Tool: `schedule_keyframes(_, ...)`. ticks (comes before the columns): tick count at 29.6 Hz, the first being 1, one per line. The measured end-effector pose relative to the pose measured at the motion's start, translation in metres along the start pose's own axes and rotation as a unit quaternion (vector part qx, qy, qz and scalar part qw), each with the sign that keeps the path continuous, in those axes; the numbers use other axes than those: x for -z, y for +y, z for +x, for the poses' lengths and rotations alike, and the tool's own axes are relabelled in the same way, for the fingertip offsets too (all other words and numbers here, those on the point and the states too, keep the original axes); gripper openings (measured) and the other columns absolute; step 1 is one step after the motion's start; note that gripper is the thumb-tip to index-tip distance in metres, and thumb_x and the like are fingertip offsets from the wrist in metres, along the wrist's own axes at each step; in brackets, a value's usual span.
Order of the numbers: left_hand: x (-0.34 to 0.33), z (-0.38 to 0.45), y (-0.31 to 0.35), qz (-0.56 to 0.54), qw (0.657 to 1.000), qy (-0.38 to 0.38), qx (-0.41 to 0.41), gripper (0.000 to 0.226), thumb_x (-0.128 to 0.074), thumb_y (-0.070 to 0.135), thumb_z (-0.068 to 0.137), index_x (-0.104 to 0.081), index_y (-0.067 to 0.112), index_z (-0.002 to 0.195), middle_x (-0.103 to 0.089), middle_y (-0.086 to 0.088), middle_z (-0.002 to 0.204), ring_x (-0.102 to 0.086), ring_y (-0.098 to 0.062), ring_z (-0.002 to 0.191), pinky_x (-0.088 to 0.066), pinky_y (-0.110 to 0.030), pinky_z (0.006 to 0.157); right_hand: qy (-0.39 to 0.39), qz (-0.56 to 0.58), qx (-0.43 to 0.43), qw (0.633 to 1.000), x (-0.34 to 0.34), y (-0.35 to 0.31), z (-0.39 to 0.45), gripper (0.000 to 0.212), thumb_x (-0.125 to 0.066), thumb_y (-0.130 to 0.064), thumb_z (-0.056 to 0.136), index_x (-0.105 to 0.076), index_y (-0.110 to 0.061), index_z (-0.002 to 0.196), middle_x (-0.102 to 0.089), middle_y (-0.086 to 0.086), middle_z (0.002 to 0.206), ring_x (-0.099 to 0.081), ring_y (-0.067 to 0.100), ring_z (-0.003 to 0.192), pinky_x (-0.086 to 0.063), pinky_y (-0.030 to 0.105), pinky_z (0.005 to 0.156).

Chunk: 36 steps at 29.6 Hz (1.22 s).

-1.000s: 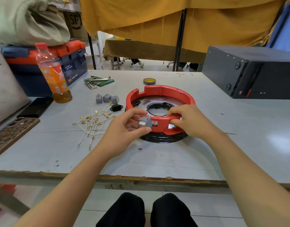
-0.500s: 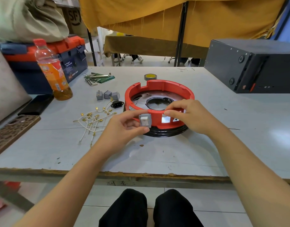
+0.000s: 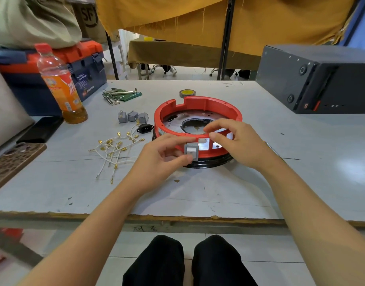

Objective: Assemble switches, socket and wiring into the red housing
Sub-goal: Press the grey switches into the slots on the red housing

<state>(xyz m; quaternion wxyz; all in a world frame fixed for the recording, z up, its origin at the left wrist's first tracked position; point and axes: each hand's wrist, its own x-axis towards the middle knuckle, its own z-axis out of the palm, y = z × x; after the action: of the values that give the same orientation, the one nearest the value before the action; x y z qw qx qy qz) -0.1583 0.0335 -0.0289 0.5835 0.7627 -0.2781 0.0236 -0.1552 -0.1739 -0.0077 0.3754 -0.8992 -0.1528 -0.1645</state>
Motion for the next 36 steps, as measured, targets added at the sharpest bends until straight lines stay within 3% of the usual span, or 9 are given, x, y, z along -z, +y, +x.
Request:
schedule_keyframes(3,-0.011,0.002,0.0,0.03,0.999,0.011,-0.02,0.04,-0.072,0.006,0.079,-0.066,0.033,0.108,-0.063,-0.001,0.099,-0.065,-0.015,0.081,-0.056,-0.028,0.079,0.025,-0.005,0.001,1.0,0.003,0.002,-0.006,0.024,-0.058,-0.01,0.087,-0.066,-0.027,0.101,-0.057,-0.028,0.096,-0.048,-0.013,0.095,-0.031,-0.001,0.082)
schedule_keyframes(7,-0.025,0.004,-0.001,0.016,0.998,0.052,0.009,0.033,-0.074,0.003,0.076,-0.065,0.021,0.102,-0.066,0.005,0.089,-0.068,-0.015,0.074,-0.058,-0.031,0.074,-0.038,-0.007,0.02,0.999,0.008,0.001,-0.012,0.03,-0.062,-0.009,0.084,-0.063,-0.025,0.109,-0.052,-0.031,0.099,-0.043,-0.021,0.098,-0.024,0.023,0.106)
schedule_keyframes(9,-0.028,0.005,-0.001,0.025,0.997,0.073,0.011,0.029,-0.075,0.005,0.075,-0.065,0.018,0.099,-0.068,0.0,0.089,-0.068,-0.016,0.074,-0.058,-0.029,0.073,-0.053,-0.009,0.023,0.998,0.009,0.002,-0.012,0.034,-0.065,-0.011,0.082,-0.061,-0.025,0.113,-0.049,-0.032,0.099,-0.041,-0.022,0.096,-0.027,0.019,0.101)
schedule_keyframes(12,-0.029,0.005,0.001,0.042,0.995,0.092,-0.003,0.029,-0.076,0.007,0.074,-0.067,0.019,0.099,-0.068,0.003,0.087,-0.068,-0.014,0.072,-0.057,-0.023,0.071,-0.052,-0.015,0.026,0.998,0.006,-0.001,-0.012,0.038,-0.071,-0.018,0.079,-0.058,-0.027,0.114,-0.049,-0.028,0.101,-0.043,-0.004,0.1,-0.032,0.012,0.088)
schedule_keyframes(15,-0.029,0.004,0.002,0.052,0.993,0.103,-0.01,0.029,-0.076,0.008,0.075,-0.069,0.016,0.102,-0.067,0.001,0.087,-0.068,-0.012,0.073,-0.055,-0.019,0.07,-0.036,-0.016,0.039,0.998,0.0,-0.003,-0.014,0.032,-0.073,-0.027,0.079,-0.057,-0.026,0.107,-0.054,-0.021,0.1,-0.047,0.011,0.101,-0.038,0.022,0.086)
schedule_keyframes(18,-0.028,0.004,0.002,0.063,0.991,0.117,-0.008,0.028,-0.076,0.009,0.075,-0.068,0.014,0.101,-0.067,-0.002,0.083,-0.068,-0.014,0.072,-0.056,-0.022,0.07,-0.024,-0.022,0.041,0.999,-0.004,-0.003,-0.015,0.025,-0.071,-0.032,0.08,-0.059,-0.025,0.101,-0.058,-0.015,0.1,-0.047,0.015,0.102,-0.039,0.029,0.088)
schedule_keyframes(25,-0.029,0.003,0.0,0.182,0.971,0.12,-0.094,0.022,-0.073,0.006,0.078,-0.069,0.006,0.099,-0.068,-0.005,0.084,-0.066,-0.016,0.075,-0.056,-0.033,0.07,0.002,-0.029,0.075,0.997,-0.009,-0.001,-0.016,0.02,-0.071,-0.026,0.081,-0.062,-0.021,0.098,-0.058,-0.017,0.1,-0.042,-0.004,0.094,-0.03,0.028,0.099)
schedule_keyframes(28,-0.028,0.003,-0.001,0.209,0.963,0.123,-0.119,0.019,-0.073,0.007,0.078,-0.068,0.004,0.097,-0.068,-0.005,0.086,-0.065,-0.014,0.076,-0.055,-0.03,0.069,0.018,-0.024,0.087,0.996,-0.01,-0.001,-0.016,0.019,-0.071,-0.021,0.08,-0.065,-0.018,0.098,-0.062,-0.01,0.103,-0.043,-0.001,0.097,-0.031,0.031,0.102)
schedule_keyframes(36,-0.018,0.002,-0.004,0.225,0.957,0.121,-0.135,0.013,-0.074,0.007,0.077,-0.068,0.007,0.089,-0.067,-0.001,0.081,-0.062,-0.008,0.073,-0.053,-0.02,0.067,0.027,-0.025,0.098,0.995,-0.019,-0.001,-0.012,0.018,-0.071,-0.024,0.081,-0.067,-0.025,0.098,-0.058,-0.019,0.104,-0.043,-0.009,0.103,-0.021,0.025,0.107)
